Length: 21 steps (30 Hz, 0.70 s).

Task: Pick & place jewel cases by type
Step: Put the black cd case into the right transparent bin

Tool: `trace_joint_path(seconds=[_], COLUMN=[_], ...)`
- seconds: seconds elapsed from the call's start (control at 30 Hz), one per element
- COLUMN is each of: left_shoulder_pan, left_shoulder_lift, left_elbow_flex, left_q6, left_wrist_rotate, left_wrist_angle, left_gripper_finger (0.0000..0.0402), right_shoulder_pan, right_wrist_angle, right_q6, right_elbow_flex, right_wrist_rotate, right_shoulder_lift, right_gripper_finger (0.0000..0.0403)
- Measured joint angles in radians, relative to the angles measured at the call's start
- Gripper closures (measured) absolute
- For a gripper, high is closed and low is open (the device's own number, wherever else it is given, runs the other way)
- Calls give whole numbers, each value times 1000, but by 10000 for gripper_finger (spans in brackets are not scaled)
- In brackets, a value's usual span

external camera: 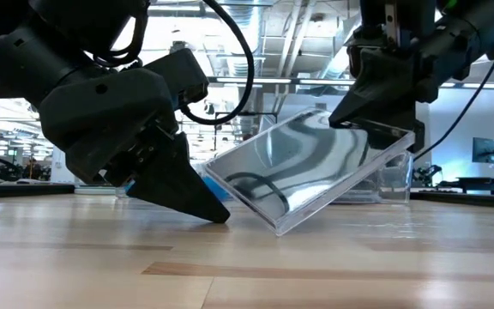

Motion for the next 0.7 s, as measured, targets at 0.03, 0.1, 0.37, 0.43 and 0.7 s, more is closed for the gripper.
trace_joint_path(seconds=[0.03, 0.1, 0.37, 0.43, 0.7], left_shoulder_pan=[0, 0, 0, 0, 0], left_shoulder_lift=[0, 0, 0, 0, 0], left_elbow_flex=[0, 0, 0, 0, 0], left_q6=[0, 1, 4, 4, 7], left_wrist_rotate=[0, 0, -1, -1, 0], left_wrist_angle=[0, 0, 0, 0, 0], left_gripper_finger=[401, 401, 401, 401, 401], right_shoulder_pan=[0, 0, 0, 0, 1], right_wrist_angle=[0, 0, 5, 5, 14], right_q6=[-1, -3, -39, -45, -83], right_elbow_flex=[0, 0, 0, 0, 0], right_wrist_rotate=[5, 21, 103, 132, 164], right_shoulder_lift=[0, 0, 0, 0, 0], right_gripper_finger=[349, 349, 349, 349, 350])
